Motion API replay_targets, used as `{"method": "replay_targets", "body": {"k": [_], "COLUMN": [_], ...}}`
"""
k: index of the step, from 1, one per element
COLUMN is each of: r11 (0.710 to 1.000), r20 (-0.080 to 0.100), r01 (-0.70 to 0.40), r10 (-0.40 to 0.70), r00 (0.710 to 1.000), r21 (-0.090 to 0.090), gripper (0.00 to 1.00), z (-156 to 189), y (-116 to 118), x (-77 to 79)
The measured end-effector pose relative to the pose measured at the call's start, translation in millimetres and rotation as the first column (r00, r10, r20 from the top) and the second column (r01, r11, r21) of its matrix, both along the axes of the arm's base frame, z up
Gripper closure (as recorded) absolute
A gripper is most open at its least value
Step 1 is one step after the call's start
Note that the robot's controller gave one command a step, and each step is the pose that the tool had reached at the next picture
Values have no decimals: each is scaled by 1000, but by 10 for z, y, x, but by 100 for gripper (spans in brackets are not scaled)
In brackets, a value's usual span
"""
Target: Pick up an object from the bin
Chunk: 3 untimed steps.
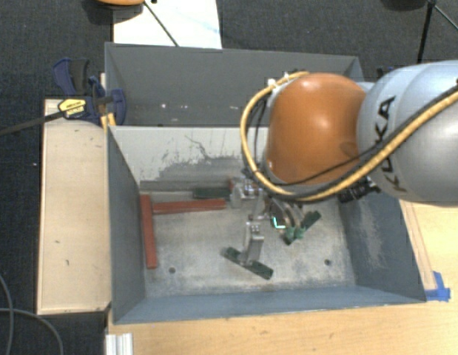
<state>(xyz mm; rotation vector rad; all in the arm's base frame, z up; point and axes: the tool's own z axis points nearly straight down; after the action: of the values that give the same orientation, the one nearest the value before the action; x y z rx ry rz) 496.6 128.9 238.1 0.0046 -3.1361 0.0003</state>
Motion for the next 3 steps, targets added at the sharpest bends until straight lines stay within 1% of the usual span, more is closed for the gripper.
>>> {"method": "replay_targets", "body": {"k": [1,2,3], "r11": [1000,998,994], "r20": [5,8,16], "r01": [2,-59,-109], "r10": [-2,59,109], "r00": [1000,998,994], "r21": [1,1,2], "gripper": [0,0,0], "z": [26,40,-402], "y": [-4,-20,-252], "x": [10,133,162]}}
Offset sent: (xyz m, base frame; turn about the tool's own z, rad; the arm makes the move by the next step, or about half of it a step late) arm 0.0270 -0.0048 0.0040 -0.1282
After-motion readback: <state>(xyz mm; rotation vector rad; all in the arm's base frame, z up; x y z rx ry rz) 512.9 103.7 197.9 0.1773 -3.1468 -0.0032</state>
